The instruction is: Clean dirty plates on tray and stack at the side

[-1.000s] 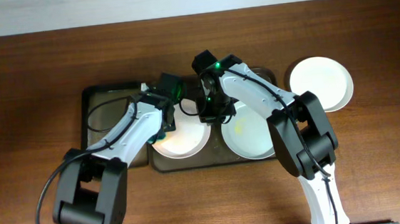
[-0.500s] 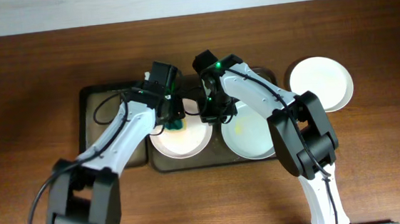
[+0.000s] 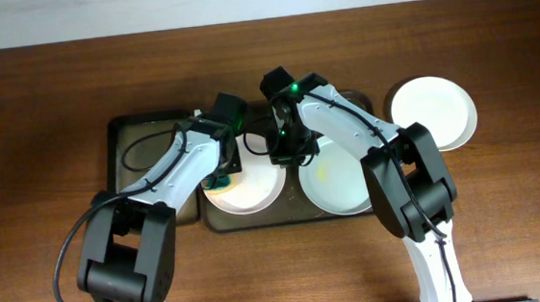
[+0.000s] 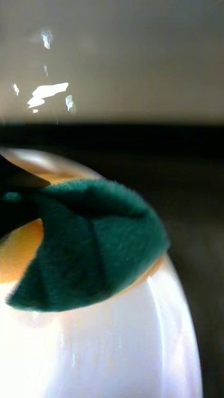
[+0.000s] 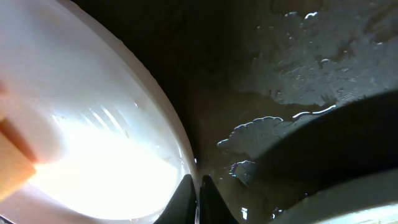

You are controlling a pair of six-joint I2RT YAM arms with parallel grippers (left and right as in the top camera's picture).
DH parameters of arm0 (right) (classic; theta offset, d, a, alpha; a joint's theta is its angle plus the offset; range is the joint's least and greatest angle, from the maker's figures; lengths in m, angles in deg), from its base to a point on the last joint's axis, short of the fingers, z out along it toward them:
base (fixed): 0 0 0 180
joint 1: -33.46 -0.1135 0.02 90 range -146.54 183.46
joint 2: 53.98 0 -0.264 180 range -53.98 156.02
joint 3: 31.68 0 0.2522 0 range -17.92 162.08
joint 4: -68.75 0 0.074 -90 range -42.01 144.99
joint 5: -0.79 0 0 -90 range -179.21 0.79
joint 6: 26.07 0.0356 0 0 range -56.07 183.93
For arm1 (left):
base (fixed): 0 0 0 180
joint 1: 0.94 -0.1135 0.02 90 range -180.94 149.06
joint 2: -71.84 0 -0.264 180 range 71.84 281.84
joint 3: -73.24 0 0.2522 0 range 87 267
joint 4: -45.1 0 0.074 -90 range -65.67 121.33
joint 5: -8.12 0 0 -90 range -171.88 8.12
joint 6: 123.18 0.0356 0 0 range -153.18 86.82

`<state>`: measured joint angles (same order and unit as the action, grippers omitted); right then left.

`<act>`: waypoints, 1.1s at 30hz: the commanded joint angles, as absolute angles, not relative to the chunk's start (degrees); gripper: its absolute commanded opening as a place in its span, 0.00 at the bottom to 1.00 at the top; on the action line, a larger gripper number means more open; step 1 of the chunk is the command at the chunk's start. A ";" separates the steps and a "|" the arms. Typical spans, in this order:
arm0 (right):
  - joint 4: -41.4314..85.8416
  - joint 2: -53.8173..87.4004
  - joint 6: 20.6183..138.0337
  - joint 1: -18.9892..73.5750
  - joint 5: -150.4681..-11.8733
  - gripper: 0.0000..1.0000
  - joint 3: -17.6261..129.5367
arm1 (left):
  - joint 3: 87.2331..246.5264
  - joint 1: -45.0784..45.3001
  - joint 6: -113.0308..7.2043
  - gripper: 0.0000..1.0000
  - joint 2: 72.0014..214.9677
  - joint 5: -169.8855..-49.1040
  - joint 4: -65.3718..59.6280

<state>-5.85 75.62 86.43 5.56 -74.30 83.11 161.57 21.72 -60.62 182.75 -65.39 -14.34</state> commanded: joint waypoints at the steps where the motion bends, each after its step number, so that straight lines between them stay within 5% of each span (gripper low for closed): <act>1: -6.35 76.91 86.91 5.82 -77.27 0.04 83.48 | 163.36 20.93 -60.62 0.00 178.86 -52.05 -17.29; 19: -6.18 67.51 82.54 5.51 -77.73 0.04 89.78 | 163.05 11.49 -63.92 0.00 155.08 -64.64 -21.83; 33: -8.69 54.42 69.47 -7.45 -130.16 0.04 91.16 | 161.98 4.91 -62.87 0.00 155.23 -70.06 -25.07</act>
